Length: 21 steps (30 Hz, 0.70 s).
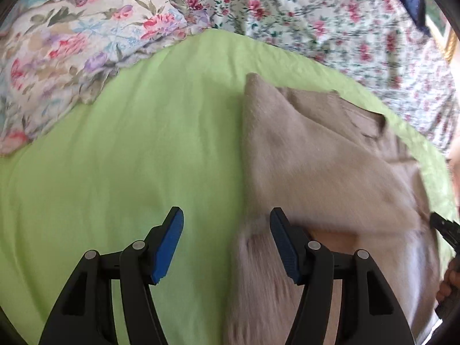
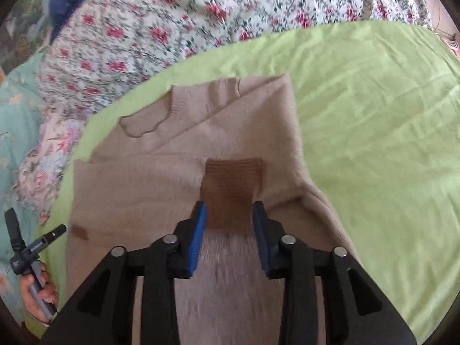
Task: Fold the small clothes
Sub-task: 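Lift the hem with the right gripper and fold it toward the collar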
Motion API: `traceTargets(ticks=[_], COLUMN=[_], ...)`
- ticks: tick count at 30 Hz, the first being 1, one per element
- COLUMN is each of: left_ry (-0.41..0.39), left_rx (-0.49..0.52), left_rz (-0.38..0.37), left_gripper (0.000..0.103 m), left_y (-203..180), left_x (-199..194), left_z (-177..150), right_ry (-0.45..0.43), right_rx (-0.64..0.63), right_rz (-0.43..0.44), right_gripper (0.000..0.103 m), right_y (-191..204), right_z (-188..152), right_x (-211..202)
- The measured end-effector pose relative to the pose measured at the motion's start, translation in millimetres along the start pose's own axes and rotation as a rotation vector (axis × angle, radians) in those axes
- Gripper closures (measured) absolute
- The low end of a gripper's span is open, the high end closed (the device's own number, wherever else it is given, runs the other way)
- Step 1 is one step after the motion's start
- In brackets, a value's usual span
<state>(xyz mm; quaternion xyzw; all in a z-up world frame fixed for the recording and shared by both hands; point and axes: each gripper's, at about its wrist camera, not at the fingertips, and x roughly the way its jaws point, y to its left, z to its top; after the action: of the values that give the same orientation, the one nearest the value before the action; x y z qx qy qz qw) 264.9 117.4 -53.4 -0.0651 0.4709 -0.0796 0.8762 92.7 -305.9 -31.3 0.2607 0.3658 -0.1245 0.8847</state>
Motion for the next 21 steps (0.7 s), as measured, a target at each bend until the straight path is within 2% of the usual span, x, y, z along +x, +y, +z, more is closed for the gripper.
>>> traceTargets(ticks=[3,7,11,13,15,21], left_ry=[0.011,0.049,0.096,0.122,0.104,0.136], left_rx=[0.007,0.022,-0.017,-0.048,-0.049,-0.1], left_rz=[-0.06,-0.126,-0.16,-0.206,-0.233,-0.471], left_gripper=[0.04,0.037,0.033,0.032,0.032,0.032], left_y=[-1.8,-4.8,0.4,4.8,5.6,1.7], left_x=[-24.4,-58.1,-76.5,-83.3,-92.8,-108.0], left_z=[-29.2,-86.2,-131.3,-154.9,-173.6,-217.1], right_ry=[-0.007,0.016,0.036,0.046,0.049,0.057], right_rx=[-0.025,-0.037,-0.045,-0.048,-0.055,-0.05], right_rz=[0.012,0.043,0.062,0.076,0.088,0.119], right_gripper=[0.058,0.056,0.052,0.05,0.048,0.045], right_y=[-5.0,-10.0,-15.4,-20.0,-27.7,-60.5], right_z=[-20.0,-49.3,-82.8,-97.1,-113.5,-150.4], right_x=[-28.9,-54.9,-74.6,-85.6,-100.0,-138.3])
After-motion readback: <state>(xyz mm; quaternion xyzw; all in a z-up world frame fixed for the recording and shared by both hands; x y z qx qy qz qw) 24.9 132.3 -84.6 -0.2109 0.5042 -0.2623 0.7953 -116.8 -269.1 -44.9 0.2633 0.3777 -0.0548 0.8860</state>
